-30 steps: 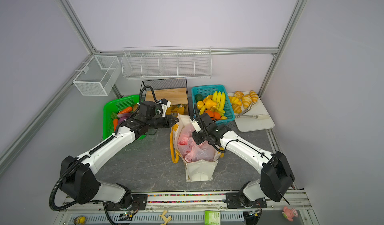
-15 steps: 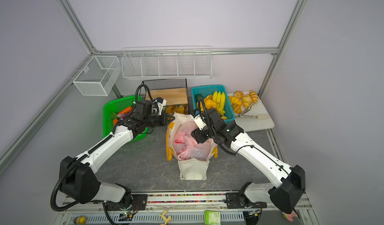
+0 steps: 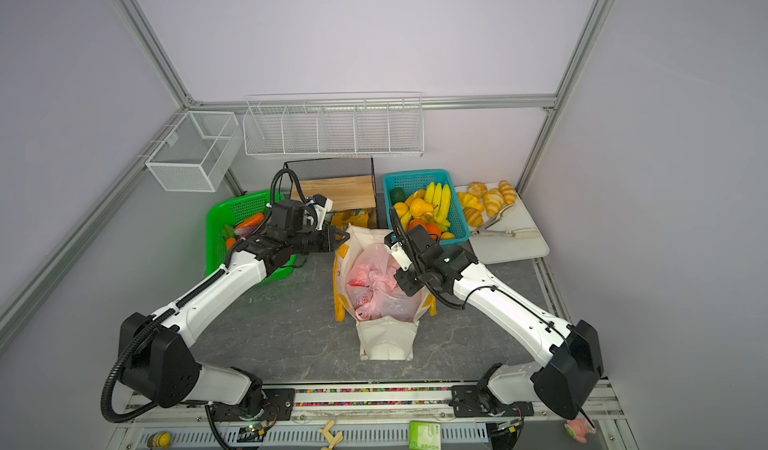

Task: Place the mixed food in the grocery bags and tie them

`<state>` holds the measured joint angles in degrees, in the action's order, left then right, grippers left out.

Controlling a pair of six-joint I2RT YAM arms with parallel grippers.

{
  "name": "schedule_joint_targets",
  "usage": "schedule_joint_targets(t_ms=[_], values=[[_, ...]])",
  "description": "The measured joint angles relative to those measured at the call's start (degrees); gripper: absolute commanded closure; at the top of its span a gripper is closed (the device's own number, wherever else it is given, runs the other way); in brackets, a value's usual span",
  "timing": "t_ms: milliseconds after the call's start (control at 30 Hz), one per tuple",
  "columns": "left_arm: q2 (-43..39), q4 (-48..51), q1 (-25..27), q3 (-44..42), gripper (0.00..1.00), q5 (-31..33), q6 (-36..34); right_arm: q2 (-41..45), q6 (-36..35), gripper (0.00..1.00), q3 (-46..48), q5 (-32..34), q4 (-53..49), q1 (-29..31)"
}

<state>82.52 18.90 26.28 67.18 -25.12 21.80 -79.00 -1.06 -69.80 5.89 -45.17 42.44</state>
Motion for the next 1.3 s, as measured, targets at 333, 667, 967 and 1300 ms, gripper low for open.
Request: schedule_joint_targets(t_ms=[333,667,967,1300], values=[[-0.94,-2.03,-0.04,-1.53,1.0,0.22,0.52,-9.01,1.44,0.79,2.12,-0.2,5.99,0.59],[-1.57,-4.22,-0.24,-1.9,0.61,1.84,1.73,2.12,0.59,0.39,1.97,-3.13,6.82,0.79],[-8.96,-7.37,-0.42,-4.24,0.36,7.32,0.22,15.06,-0.7,0.02,0.5,4.48,8.26,-4.07],[-31.8,-23.63,-1.01,-26.77,0.04,32.85,-6.23,22.75,4.98,0.11,11.87,14.14,17.51,-25.68]])
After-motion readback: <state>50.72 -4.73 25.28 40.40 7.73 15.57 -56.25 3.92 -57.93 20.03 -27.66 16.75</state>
